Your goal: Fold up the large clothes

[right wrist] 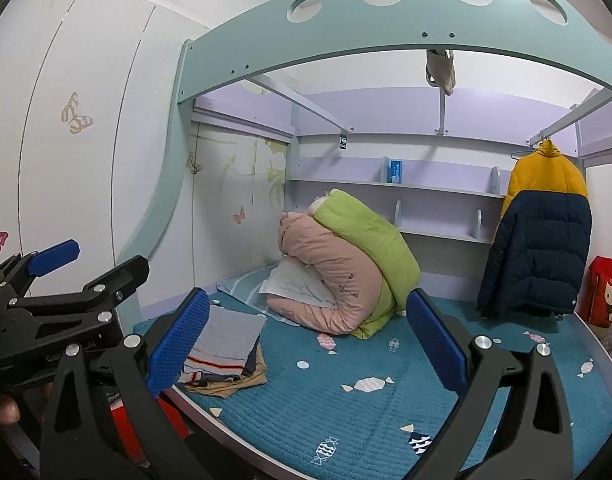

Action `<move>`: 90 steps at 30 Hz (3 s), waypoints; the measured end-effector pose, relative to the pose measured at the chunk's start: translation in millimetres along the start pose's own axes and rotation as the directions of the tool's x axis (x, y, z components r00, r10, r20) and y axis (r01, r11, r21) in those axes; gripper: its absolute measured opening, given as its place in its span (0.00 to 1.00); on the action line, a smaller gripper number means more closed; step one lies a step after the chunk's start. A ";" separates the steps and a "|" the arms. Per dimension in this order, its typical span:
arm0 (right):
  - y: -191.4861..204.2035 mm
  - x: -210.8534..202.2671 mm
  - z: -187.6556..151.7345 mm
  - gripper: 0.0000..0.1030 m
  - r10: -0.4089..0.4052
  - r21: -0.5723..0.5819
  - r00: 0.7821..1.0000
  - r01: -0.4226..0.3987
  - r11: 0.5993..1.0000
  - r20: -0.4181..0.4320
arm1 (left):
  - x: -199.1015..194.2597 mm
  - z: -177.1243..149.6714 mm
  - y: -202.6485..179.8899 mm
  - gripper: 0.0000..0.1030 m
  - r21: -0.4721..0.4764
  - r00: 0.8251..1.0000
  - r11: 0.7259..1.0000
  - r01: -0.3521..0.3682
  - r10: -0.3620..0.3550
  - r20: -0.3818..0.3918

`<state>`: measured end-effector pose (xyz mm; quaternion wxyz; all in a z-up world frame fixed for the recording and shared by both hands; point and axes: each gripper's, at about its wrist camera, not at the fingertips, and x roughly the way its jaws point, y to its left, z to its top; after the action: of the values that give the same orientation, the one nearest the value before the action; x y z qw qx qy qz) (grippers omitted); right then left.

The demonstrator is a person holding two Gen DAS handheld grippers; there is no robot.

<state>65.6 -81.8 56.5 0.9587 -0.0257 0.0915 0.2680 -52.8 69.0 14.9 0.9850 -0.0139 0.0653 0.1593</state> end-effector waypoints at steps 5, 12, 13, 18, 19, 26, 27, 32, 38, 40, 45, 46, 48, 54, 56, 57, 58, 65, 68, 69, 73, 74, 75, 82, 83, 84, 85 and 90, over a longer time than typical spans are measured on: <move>-2.1 1.1 1.5 0.92 0.001 0.005 1.000 -0.001 1.000 0.008 | 0.6 1.5 -0.4 0.95 0.008 1.000 1.000 -0.009 0.009 0.009; -3.3 -0.5 2.1 0.92 -0.005 0.005 1.000 0.004 1.000 0.010 | 0.8 0.9 -0.9 0.95 0.008 1.000 1.000 -0.010 0.010 0.021; -3.9 -0.6 2.5 0.92 -0.005 0.005 1.000 0.005 1.000 0.011 | 0.2 0.5 -1.5 0.95 0.008 1.000 1.000 -0.012 0.011 0.022; -5.0 -3.7 3.6 0.92 -0.014 0.005 1.000 0.013 1.000 0.021 | -1.5 1.9 -2.9 0.95 0.013 0.999 1.000 -0.011 0.011 0.033; -5.1 -4.1 3.8 0.92 -0.014 0.006 1.000 0.013 1.000 0.021 | -1.6 2.7 -3.2 0.95 0.014 0.999 1.000 -0.012 0.012 0.033; -4.7 -4.7 3.8 0.92 -0.015 0.006 1.000 0.015 1.000 0.020 | -5.3 3.1 -4.4 0.95 0.016 0.999 1.000 -0.012 0.012 0.041; -4.8 -4.4 4.1 0.92 -0.016 0.006 1.000 0.016 1.000 0.020 | -5.8 2.9 -4.5 0.95 0.016 0.999 1.000 -0.014 0.013 0.040; -5.4 -2.7 5.0 0.92 -0.018 0.007 1.000 0.018 1.000 0.014 | -6.0 3.4 -4.6 0.95 0.018 0.999 1.000 -0.013 0.012 0.036; -5.1 -2.3 5.5 0.93 -0.017 0.007 1.000 0.017 1.000 0.013 | -6.6 4.0 -5.7 0.95 0.020 0.999 1.000 -0.015 0.015 0.036; -4.7 -2.3 5.4 0.92 -0.019 0.006 1.000 0.019 1.000 0.014 | -5.3 5.0 -5.8 0.95 0.024 0.999 1.000 -0.016 0.015 0.038; -4.5 -2.6 5.6 0.92 -0.019 0.006 1.000 0.019 1.000 0.016 | -4.7 5.6 -6.4 0.95 0.025 0.999 0.999 -0.021 0.020 0.042; -4.7 -2.2 5.9 0.93 -0.019 0.006 1.000 0.019 1.000 0.016 | -4.6 5.9 -6.8 0.95 0.026 0.999 0.999 -0.022 0.020 0.043; -5.0 -1.9 6.3 0.93 -0.018 0.007 1.000 0.018 1.000 0.016 | -5.2 5.8 -7.7 0.95 0.027 0.999 0.999 -0.023 0.022 0.044; -6.0 -2.2 6.0 0.93 -0.018 0.006 1.000 0.018 1.000 0.014 | -5.5 6.7 -9.5 0.95 0.029 0.999 0.999 -0.024 0.023 0.046; -6.1 -2.3 6.1 0.92 -0.018 0.005 1.000 0.018 1.000 0.016 | -5.6 6.7 -9.8 0.95 0.029 0.999 0.999 -0.023 0.022 0.045; -6.4 -2.0 6.7 0.92 -0.018 0.005 1.000 0.018 1.000 0.016 | -5.9 6.6 -9.9 0.95 0.029 0.999 0.999 -0.024 0.023 0.046; -6.7 -1.9 7.0 0.92 -0.019 0.005 1.000 0.019 1.000 0.015 | -5.8 6.8 -10.0 0.95 0.029 0.999 0.999 -0.025 0.023 0.046; -6.7 -2.1 7.3 0.93 -0.020 0.006 1.000 0.020 1.000 0.017 | -5.6 7.0 -10.1 0.95 0.030 0.999 0.999 -0.024 0.023 0.048; -7.0 -1.9 7.4 0.92 -0.021 0.006 1.000 0.021 1.000 0.018 | -5.5 6.9 -10.4 0.95 0.031 0.999 0.999 -0.024 0.023 0.047; -7.2 -1.7 7.4 0.92 -0.020 0.006 1.000 0.020 1.000 0.017 | -5.6 6.8 -10.6 0.95 0.031 0.999 0.999 -0.024 0.023 0.047; -6.4 -2.5 6.7 0.93 -0.022 0.008 1.000 0.021 1.000 0.016 | -5.9 6.7 -11.2 0.95 0.032 0.999 0.999 -0.025 0.024 0.046; -6.4 -2.4 6.9 0.93 -0.021 0.008 1.000 0.021 1.000 0.015 | -4.8 7.2 -10.7 0.95 0.033 0.999 0.999 -0.023 0.021 0.046; -6.2 -2.4 6.5 0.93 -0.022 0.008 1.000 0.022 1.000 0.015 | -4.9 7.2 -10.8 0.95 0.032 0.999 0.999 -0.023 0.022 0.045; -6.9 -2.3 6.7 0.93 -0.021 0.009 1.000 0.021 1.000 0.016 | -4.2 7.4 -10.3 0.95 0.034 0.999 0.999 -0.022 0.020 0.046; -6.9 -2.3 6.7 0.93 -0.021 0.009 1.000 0.021 1.000 0.016 | -4.2 7.3 -10.4 0.95 0.034 0.999 0.999 -0.023 0.021 0.045; -6.8 -2.1 6.9 0.93 -0.020 0.009 1.000 0.020 1.000 0.015 | -4.3 7.3 -10.5 0.95 0.034 0.999 0.999 -0.023 0.021 0.045; -6.7 -2.3 6.7 0.93 -0.021 0.009 1.000 0.021 1.000 0.015 | -4.1 7.3 -10.2 0.95 0.033 0.999 0.999 -0.022 0.021 0.045; -6.3 -2.1 6.3 0.93 -0.022 0.009 1.000 0.022 1.000 0.015 | -3.6 7.3 -9.7 0.95 0.035 0.999 0.999 -0.022 0.020 0.044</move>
<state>68.2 -87.6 63.1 0.9624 -0.0205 0.0852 0.2573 -52.1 59.0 22.7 0.9845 0.0078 0.0465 0.1689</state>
